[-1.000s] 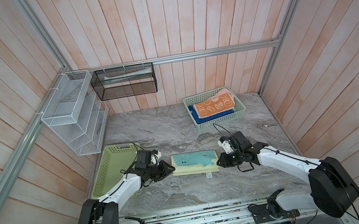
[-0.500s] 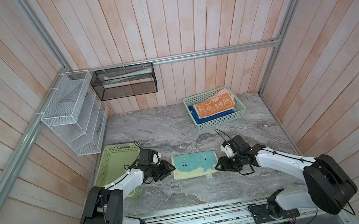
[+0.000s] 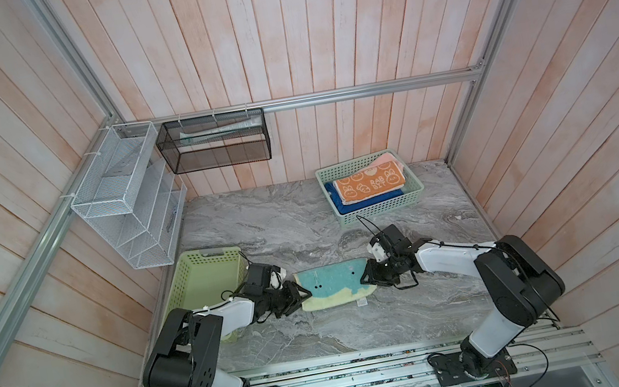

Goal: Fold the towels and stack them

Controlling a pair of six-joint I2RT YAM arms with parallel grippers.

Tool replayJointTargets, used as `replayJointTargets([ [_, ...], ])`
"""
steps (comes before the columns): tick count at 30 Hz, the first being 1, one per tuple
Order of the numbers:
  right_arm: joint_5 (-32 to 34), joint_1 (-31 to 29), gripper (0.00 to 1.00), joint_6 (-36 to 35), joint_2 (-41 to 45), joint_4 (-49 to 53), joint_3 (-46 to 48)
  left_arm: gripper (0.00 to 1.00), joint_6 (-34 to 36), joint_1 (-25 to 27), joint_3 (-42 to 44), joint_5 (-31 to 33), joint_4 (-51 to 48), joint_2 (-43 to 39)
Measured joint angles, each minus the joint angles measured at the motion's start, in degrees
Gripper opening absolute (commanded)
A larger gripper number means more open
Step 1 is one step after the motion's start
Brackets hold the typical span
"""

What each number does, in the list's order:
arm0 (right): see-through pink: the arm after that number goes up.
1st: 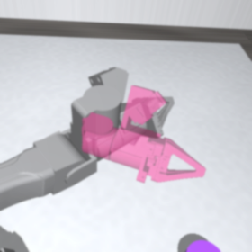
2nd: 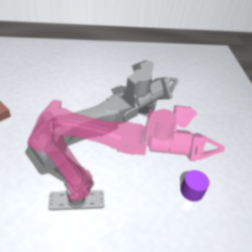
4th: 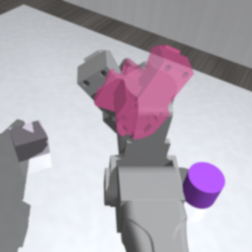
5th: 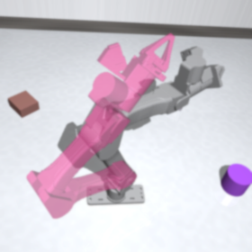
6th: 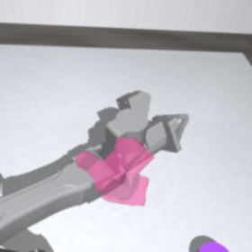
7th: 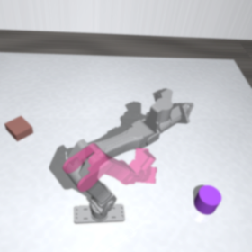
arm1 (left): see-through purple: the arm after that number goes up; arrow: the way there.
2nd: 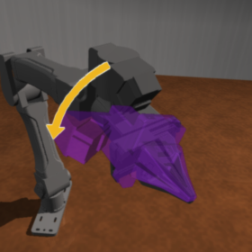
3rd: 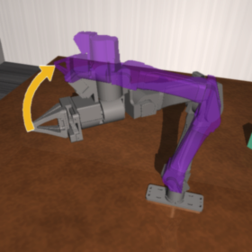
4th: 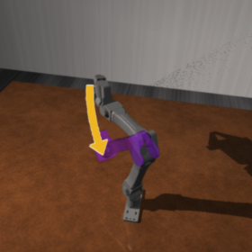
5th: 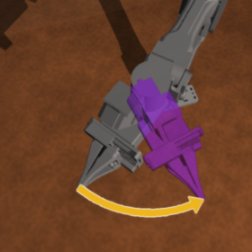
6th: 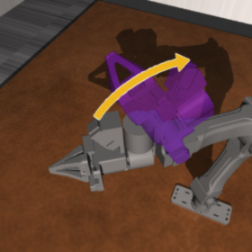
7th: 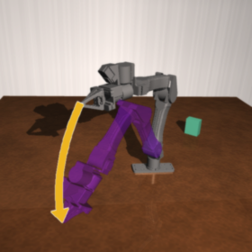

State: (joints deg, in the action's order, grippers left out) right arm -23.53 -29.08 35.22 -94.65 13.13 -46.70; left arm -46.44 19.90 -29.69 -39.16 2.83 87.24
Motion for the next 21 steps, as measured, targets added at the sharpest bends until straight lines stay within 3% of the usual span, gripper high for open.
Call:
replayJointTargets([
  [4, -0.2, -0.2, 0.0, -2.4, -3.6, 0.2, -3.8, 0.45, -0.5, 0.0, 1.0, 0.0, 0.3, -1.2],
  [9, 3.2, -1.7, 0.0, -7.1, -6.8, 5.8, -14.5, 0.45, 0.3, 0.0, 0.8, 1.9, -2.0, -4.3],
  [16, 8.6, -2.3, 0.0, -16.6, -12.1, 15.1, -40.8, 0.47, 2.5, -1.1, -3.1, 4.9, -5.4, -4.6],
  [21, 13.2, -0.9, 0.0, -24.0, -20.4, 21.1, -63.0, 0.47, 4.0, -2.0, -6.2, 5.7, -6.5, -4.0],
])
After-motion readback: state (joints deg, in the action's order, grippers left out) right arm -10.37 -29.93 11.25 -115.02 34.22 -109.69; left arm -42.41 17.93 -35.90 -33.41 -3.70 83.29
